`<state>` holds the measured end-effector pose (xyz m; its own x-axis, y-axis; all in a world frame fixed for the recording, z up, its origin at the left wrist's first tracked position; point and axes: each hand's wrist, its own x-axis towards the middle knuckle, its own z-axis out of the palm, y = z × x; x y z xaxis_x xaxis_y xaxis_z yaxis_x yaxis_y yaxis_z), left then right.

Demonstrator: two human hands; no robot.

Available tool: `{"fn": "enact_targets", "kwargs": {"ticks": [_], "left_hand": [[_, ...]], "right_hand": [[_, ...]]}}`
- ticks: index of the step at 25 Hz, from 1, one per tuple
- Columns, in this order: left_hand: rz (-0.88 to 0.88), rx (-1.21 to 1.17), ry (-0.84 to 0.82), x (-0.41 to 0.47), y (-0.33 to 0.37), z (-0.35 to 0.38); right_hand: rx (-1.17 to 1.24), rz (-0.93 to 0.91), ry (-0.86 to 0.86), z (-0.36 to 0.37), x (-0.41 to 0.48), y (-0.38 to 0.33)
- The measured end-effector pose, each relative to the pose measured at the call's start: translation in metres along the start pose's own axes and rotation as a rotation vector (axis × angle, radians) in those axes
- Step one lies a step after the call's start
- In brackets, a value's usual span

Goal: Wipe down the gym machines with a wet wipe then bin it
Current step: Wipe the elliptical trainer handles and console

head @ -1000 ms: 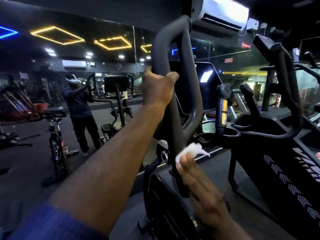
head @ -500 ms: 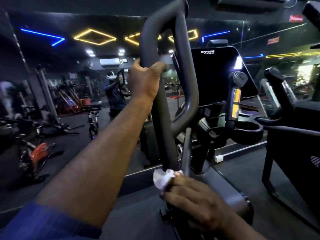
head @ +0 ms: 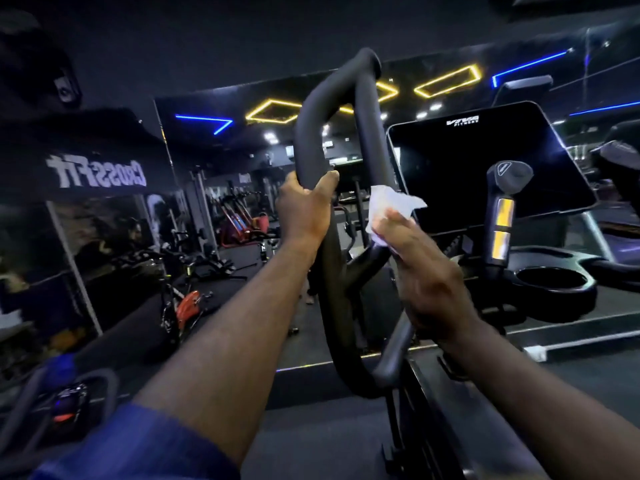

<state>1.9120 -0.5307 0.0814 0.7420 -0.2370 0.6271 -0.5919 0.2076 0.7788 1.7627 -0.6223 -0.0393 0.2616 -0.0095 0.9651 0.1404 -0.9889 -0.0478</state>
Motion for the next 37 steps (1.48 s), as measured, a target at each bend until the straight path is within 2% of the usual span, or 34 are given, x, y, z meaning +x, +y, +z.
{"fn": "enact_targets", "kwargs": {"ticks": [2,4,6,8,10,11,13,15,17,19,23,25,28,30,34,35,37], "left_hand": [[0.012,0.008,0.008,-0.001,-0.001,0.000],[0.032,0.011,0.020,0.000,-0.003,0.000],[0.041,0.011,0.022,0.000,-0.004,-0.001],[0.045,0.010,0.017,0.000,-0.004,0.000],[0.049,0.009,0.023,-0.001,-0.004,0.000],[0.050,0.001,0.025,-0.001,-0.005,-0.001],[0.053,-0.015,0.023,0.000,-0.005,-0.002],[0.050,-0.014,0.015,0.000,-0.005,-0.002],[0.039,-0.002,0.004,-0.001,-0.004,-0.001],[0.040,-0.007,-0.001,-0.001,-0.003,-0.002],[0.051,-0.044,-0.001,-0.001,-0.005,-0.002],[0.049,-0.040,-0.001,0.000,-0.006,-0.003],[0.053,-0.022,-0.009,-0.001,-0.005,-0.002],[0.048,-0.022,-0.007,-0.003,-0.004,-0.003],[0.058,-0.027,0.006,-0.003,-0.003,-0.004],[0.060,-0.029,0.007,-0.004,-0.003,-0.004],[0.067,-0.032,0.001,-0.004,-0.003,-0.004]], "right_hand": [[-0.106,-0.065,-0.104,0.017,-0.001,-0.007],[-0.126,-0.241,-0.233,0.026,-0.026,-0.013],[-0.194,-0.390,-0.262,0.008,-0.018,0.002],[-0.279,-0.291,-0.191,-0.003,0.010,0.022],[-0.242,-0.117,-0.130,0.002,0.016,0.016],[-0.201,-0.091,-0.145,0.013,0.004,0.006],[-0.170,-0.206,-0.236,0.024,-0.022,-0.011],[-0.196,-0.265,-0.224,0.012,-0.003,0.004],[-0.213,-0.127,-0.119,0.002,0.036,0.025],[-0.081,0.047,-0.015,-0.001,0.051,0.025],[0.062,0.156,0.035,0.036,-0.034,-0.023],[0.086,0.233,0.131,0.051,-0.044,-0.031],[0.280,0.539,0.340,0.050,0.009,-0.022],[0.432,0.675,0.443,0.052,0.018,-0.030],[0.804,0.792,0.499,0.068,-0.023,-0.066],[0.842,0.819,0.522,0.067,-0.014,-0.056],[0.762,0.888,0.556,0.054,0.019,-0.025]]}}
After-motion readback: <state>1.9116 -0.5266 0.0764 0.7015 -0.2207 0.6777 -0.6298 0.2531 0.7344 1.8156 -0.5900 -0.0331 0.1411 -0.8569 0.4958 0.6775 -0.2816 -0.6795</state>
